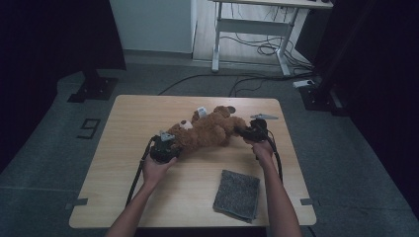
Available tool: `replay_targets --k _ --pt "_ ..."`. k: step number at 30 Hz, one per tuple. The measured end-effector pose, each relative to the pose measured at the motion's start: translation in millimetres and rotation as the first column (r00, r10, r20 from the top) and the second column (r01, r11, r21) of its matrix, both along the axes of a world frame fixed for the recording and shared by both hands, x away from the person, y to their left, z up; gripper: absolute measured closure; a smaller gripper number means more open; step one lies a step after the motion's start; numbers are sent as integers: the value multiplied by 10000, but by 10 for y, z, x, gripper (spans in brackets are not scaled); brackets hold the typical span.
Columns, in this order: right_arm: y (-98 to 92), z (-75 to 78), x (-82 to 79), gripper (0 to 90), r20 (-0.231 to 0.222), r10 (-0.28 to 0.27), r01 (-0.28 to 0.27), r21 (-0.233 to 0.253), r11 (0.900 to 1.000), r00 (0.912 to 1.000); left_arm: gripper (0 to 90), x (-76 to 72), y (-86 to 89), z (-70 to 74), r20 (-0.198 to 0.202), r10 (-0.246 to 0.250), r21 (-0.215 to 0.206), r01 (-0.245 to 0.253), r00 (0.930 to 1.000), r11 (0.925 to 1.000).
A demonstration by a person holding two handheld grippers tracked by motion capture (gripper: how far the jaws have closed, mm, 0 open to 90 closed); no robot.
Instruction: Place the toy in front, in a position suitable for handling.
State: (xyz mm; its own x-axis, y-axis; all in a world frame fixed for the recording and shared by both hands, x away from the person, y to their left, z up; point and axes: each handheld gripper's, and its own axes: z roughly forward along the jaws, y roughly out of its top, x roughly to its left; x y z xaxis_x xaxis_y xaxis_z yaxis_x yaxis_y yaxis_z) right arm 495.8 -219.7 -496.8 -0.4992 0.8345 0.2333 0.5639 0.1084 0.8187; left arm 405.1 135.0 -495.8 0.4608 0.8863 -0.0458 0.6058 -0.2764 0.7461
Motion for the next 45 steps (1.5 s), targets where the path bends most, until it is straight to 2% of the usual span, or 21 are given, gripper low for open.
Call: replay_targets --k 3,5,6,7,8,9,13,17,22,25,26,28,29,30,31,34,37,40,42,44,45 --pt "6 38 -38 700 160 29 -29 -24 10000 9999 674 3 35 8 52 -57 -73 57 10000 10000" --pt "11 152 -111 712 602 116 -118 22 9999 9981 704 -16 61 45 239 -44 -100 47 9997 9999" --pt "11 152 -111 712 602 116 -118 22 9999 9981 710 -16 61 45 239 -44 -100 47 9997 9999" --pt "38 237 -169 716 938 190 -180 -117 9998 9954 718 -33 93 95 415 -25 -215 34 9991 9998" --pt "38 237 -169 716 938 190 -180 -117 9998 9954 722 -33 93 95 415 -25 -215 34 9991 9998" --pt "59 338 -241 719 1266 231 -224 -73 9997 9917 727 -36 110 130 496 -20 -258 33 9988 9997" --pt "66 427 -322 722 1526 305 -304 -28 9995 9878 733 -47 172 256 693 -55 -340 79 9976 9994" --pt "17 582 -474 726 1954 279 -396 565 9976 9803 734 -84 191 374 948 -153 -459 197 9954 9988" --pt "-19 697 -666 726 2325 372 -569 786 9953 9719 734 -58 201 368 881 -217 -431 256 9959 9987" --pt "-21 683 -743 725 2383 474 -675 770 9947 9700 733 -17 203 318 741 -194 -382 222 9971 9990" --pt "-15 623 -787 724 2283 510 -687 703 9952 9722 732 30 197 249 548 -184 -280 199 9983 9994" --pt "-12 589 -798 725 2215 523 -690 685 9953 9737 732 46 192 213 459 -144 -190 153 9988 9997" --pt "-6 474 -838 724 2030 609 -761 679 9948 9773 730 60 192 169 360 -134 -105 138 9993 9999" --pt "-6 474 -838 724 2030 609 -761 679 9948 9773 730 69 195 135 292 -106 -68 108 9995 9999" --pt "-3 368 -884 724 1920 696 -855 758 9934 9789 724 79 211 86 188 -85 4 85 9998 10000" --pt "-11 287 -923 723 1853 721 -903 918 9917 9800 710 73 235 69 174 -100 -94 102 9998 9999" --pt "-75 183 -949 720 1586 639 -858 1354 9871 9853 683 64 239 81 112 -101 -42 102 9999 9999" --pt "-111 98 -976 710 1337 549 -759 1577 9846 9895 606 36 255 97 60 -96 -95 97 9999 9999" --pt "-128 62 -984 701 1171 493 -689 1693 9832 9919 561 -47 288 123 49 -100 -132 101 9999 9999" --pt "-137 29 -989 686 983 442 -603 1670 9841 9942 515 -86 311 134 61 -125 -233 126 9999 9996" --pt "-136 15 -995 681 921 407 -544 1506 9871 9949 501 -130 341 153 122 -133 -335 137 9998 9993"
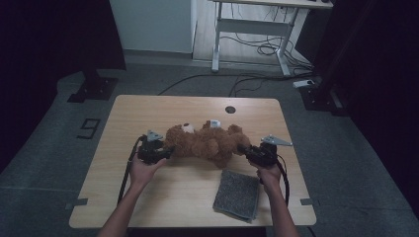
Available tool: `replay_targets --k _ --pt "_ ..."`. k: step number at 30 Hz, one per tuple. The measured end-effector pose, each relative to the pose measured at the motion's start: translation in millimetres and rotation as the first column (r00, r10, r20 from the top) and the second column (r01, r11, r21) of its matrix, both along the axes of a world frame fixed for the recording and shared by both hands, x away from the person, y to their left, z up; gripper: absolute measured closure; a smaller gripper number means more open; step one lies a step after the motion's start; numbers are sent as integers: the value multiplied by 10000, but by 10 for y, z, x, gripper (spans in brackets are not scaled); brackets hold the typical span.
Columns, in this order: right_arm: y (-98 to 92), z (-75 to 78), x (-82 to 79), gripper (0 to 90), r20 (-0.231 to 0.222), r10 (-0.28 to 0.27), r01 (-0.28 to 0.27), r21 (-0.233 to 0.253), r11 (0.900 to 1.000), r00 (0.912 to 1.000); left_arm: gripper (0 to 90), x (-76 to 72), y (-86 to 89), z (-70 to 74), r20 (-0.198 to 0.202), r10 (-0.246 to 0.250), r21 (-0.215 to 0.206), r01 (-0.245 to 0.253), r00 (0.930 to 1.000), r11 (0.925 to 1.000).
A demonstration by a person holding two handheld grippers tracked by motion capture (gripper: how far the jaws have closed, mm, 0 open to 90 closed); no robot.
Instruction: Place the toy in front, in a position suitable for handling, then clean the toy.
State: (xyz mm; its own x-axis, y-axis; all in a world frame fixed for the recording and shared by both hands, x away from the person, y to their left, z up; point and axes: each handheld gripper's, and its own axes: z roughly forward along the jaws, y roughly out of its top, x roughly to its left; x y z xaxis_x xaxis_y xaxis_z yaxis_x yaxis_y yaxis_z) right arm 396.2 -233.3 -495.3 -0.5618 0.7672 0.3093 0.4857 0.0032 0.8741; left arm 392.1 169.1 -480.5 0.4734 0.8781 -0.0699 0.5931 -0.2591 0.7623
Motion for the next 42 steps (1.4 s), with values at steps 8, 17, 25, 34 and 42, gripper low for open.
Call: replay_targets --k 8,17,25,34,42 --pt "3 -38 -57 663 85 -92 93 -101 9999 9999 376 -328 226 125 275 28 -663 -9 9996 9978" --pt "-3 -96 -120 642 222 -39 40 -49 10000 9997 341 -532 44 -60 -121 -901 -918 886 9959 9918" --pt "-10 -82 -141 628 311 61 -53 -245 9997 9995 333 -649 -159 -217 -348 -1505 -1067 1460 9880 9835" --pt "-20 -105 -147 623 194 -5 6 -65 10000 9998 328 -736 -611 -317 -524 -2662 -870 2611 9625 9614" --pt "-29 -120 -144 623 104 -1 0 38 10000 9999 326 -698 -1045 -383 -654 -3602 -596 3567 9306 9323"
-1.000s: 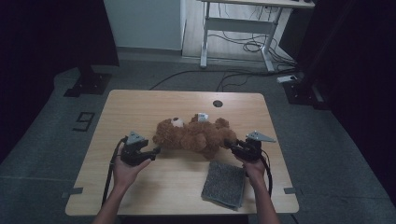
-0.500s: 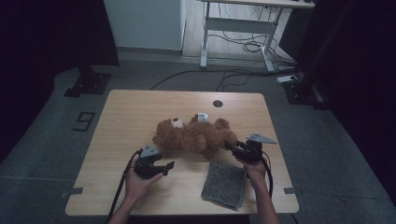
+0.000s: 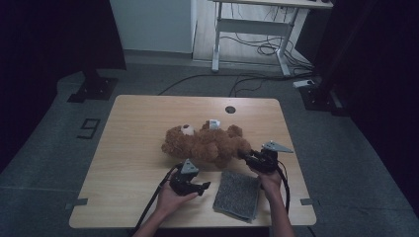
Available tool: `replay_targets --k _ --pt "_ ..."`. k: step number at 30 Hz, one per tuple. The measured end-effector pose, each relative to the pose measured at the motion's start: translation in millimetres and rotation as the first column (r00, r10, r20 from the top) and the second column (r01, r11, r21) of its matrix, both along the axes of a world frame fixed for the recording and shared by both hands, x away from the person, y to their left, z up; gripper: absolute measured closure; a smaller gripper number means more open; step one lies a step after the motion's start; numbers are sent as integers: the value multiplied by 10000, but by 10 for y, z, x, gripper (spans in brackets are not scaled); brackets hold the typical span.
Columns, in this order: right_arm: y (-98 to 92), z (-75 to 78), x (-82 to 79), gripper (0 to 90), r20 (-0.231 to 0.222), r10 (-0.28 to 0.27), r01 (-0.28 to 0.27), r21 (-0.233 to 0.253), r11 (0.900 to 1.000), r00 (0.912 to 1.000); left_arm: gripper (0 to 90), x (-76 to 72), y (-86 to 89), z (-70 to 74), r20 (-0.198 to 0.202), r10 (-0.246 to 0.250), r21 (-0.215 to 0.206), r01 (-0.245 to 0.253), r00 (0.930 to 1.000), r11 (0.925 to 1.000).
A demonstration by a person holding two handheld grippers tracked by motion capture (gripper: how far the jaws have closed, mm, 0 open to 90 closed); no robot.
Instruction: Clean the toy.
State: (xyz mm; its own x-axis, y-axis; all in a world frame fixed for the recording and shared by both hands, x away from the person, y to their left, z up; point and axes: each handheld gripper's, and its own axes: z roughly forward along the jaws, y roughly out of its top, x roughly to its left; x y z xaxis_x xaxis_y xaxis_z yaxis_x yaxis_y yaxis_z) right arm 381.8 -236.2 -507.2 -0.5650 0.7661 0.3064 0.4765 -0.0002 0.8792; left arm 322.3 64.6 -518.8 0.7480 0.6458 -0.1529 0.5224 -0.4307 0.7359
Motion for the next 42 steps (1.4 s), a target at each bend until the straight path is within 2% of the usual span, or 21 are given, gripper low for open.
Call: replay_targets --k 1,2,3,6,12,18,22,27,31,34,35,36,39,42 --pt "-1 -4 0 623 -16 3 -3 2 10000 10000 327 0 0 0 0 0 0 0 10000 10000" --pt "-1 -6 1 623 -16 4 -4 21 10000 10000 327 5 -94 -5 -13 -134 26 134 9999 9999" --pt "-1 -6 1 623 -16 4 -4 21 10000 10000 327 5 -94 -5 -13 -134 26 134 9999 9999" --pt "-8 -8 0 622 -34 29 -29 23 10000 10000 325 10 -241 -12 -74 -361 35 361 9993 9993" --pt "-15 -17 0 621 -93 45 -45 67 10000 9999 312 56 -378 -45 -162 -438 79 439 9989 9990" --pt "-19 -22 4 620 -126 50 -49 100 9999 9999 309 58 -480 -30 -79 -510 -36 509 9987 9987" --pt "-21 -26 7 620 -155 59 -58 103 9999 9999 307 25 -590 -23 9 -771 11 771 9970 9970" --pt "-25 -27 5 617 -170 85 -83 93 9999 9998 275 -13 -783 -53 64 -1025 473 1021 9947 9936" --pt "-26 -29 4 616 -199 88 -85 122 9999 9998 276 -16 -824 -73 82 -1095 530 1089 9940 9926" --pt "-28 -31 7 615 -215 91 -88 142 9999 9997 268 -5 -856 -114 -112 -1172 669 1177 9930 9908" --pt "-29 -32 8 616 -237 91 -87 158 9998 9997 252 11 -879 -151 -339 -1206 851 1231 9921 9887" --pt "-29 -32 8 616 -243 91 -87 161 9998 9997 245 15 -893 -170 -387 -1211 960 1244 9919 9876" --pt "-29 -30 7 615 -240 95 -91 153 9998 9997 234 10 -917 -200 -389 -1182 1112 1219 9922 9863" --pt "-34 -32 9 614 -254 111 -107 160 9998 9996 230 -11 -952 -223 -193 -1138 1386 1154 9933 9836"
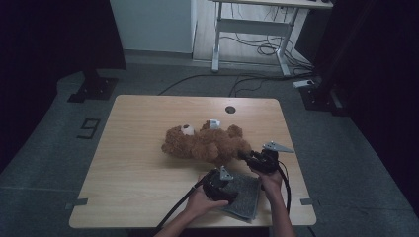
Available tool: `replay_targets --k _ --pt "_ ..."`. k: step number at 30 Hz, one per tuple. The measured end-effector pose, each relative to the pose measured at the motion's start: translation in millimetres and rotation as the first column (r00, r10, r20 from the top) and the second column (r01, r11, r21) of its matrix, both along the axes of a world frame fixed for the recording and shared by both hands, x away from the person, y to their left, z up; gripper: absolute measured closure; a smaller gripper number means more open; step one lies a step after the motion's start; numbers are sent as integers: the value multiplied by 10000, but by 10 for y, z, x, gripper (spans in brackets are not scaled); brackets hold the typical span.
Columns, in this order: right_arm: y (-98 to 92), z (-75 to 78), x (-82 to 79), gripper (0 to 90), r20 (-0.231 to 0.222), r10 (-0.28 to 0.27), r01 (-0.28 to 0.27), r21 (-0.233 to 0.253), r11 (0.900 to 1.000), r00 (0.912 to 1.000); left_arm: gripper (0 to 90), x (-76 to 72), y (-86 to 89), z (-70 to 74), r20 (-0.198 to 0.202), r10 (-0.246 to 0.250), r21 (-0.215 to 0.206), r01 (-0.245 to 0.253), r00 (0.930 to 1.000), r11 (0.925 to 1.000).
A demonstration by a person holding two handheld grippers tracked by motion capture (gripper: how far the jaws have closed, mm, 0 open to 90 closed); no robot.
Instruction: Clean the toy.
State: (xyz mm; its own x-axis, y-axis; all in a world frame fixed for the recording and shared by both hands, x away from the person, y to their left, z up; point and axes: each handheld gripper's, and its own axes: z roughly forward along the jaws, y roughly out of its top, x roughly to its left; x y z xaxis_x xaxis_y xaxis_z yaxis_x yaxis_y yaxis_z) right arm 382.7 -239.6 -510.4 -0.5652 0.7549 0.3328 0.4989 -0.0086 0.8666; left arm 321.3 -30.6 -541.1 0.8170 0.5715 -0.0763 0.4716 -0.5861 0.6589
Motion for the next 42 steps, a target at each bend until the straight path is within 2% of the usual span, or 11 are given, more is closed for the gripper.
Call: replay_targets --k 6,15,21,23,25,26,28,29,34,37,42 --pt "0 -2 0 613 -12 -11 11 19 10000 10000 334 -51 -22 -7 415 -3 265 -8 9991 9996" --pt "-3 -5 0 614 -30 -7 7 21 10000 10000 701 -74 24 -25 481 -403 -328 419 9980 9986" --pt "-17 -2 -1 613 -27 21 -21 7 10000 10000 775 -72 136 -17 289 -314 -659 333 9991 9973" --pt "-20 4 -7 614 -36 33 -33 0 10000 10000 776 -88 244 12 328 -207 -827 234 9992 9963" --pt "-20 9 -13 616 17 54 -54 -61 10000 10000 776 -101 496 97 239 55 -1419 -20 9997 9899" --pt "-18 10 -14 617 34 56 -56 -60 10000 10000 776 -101 496 97 239 55 -1419 -20 9997 9899" --pt "-17 9 -15 618 29 56 -55 -60 10000 10000 776 -116 682 172 282 234 -1741 -182 9993 9846" --pt "-17 9 -15 618 5 54 -54 -66 10000 10000 776 -140 862 250 316 429 -2071 -355 9986 9777" --pt "-15 11 -24 618 1 52 -52 -72 10000 10000 776 -200 1176 383 531 778 -2464 -624 9956 9672" --pt "-17 2 -30 620 -30 69 -69 -62 10000 10000 777 -235 1450 488 672 1187 -2827 -952 9906 9545" --pt "-20 -7 -34 620 -53 79 -79 -42 10000 10000 777 -264 1698 596 873 1494 -3039 -1165 9849 9456"
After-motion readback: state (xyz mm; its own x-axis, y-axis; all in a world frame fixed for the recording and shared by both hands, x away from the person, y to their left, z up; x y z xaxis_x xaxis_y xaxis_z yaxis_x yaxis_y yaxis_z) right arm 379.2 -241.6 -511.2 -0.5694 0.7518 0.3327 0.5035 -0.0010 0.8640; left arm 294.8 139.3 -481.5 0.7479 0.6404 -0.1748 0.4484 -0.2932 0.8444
